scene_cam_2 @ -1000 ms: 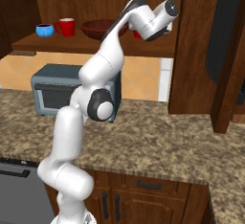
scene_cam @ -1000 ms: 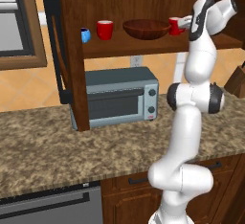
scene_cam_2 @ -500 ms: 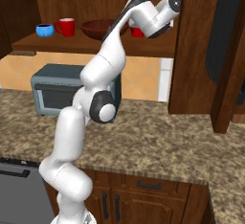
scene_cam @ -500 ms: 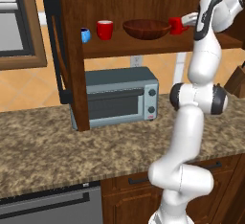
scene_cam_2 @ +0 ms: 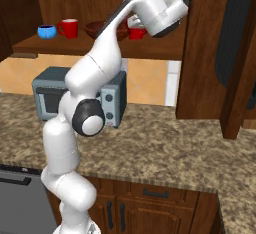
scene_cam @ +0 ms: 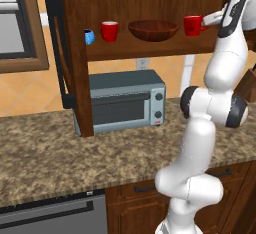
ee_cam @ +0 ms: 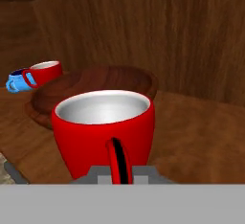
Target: Gather all objects into one cabinet and sort the glasses and bowls to opposite sides.
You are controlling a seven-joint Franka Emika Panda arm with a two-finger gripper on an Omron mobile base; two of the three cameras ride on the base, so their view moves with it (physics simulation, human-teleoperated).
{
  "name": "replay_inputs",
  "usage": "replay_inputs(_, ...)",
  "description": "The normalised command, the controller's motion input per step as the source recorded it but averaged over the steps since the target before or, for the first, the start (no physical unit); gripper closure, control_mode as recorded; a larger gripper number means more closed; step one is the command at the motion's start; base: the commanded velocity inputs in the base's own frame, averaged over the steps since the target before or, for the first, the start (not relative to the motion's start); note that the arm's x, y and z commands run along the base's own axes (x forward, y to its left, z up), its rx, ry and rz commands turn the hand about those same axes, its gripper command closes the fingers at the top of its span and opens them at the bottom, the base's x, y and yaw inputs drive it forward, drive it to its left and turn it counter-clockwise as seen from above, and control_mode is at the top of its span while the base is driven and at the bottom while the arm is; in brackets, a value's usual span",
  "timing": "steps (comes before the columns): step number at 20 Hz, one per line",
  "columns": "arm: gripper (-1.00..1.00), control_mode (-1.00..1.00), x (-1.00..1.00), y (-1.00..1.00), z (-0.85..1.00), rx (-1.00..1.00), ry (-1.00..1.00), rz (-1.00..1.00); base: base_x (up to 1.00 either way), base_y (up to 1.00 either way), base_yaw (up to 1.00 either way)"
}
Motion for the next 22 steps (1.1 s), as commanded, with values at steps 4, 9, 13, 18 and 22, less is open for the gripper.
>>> replay_inputs(4, 1.00, -1.00, -1.00, 0.81, -0.48, -0.10, -0.28, 0.00, 0.00, 0.00, 0.00)
replay_inputs(9, 1.00, -1.00, -0.77, 0.97, -0.09, -0.03, -0.17, -0.03, 0.00, 0.00, 0.00)
replay_inputs(13, 1.00, -1.00, -0.22, 1.00, 0.23, -0.01, 0.00, -0.06, 0.00, 0.00, 0.00)
replay_inputs(18, 1.00, -1.00, 0.00, 1.00, 0.02, -0.05, 0.00, -0.05, 0.00, 0.00, 0.00)
replay_inputs(22, 1.00, -1.00, 0.04, 1.00, -0.03, 0.00, 0.00, -0.06, 0.00, 0.00, 0.00)
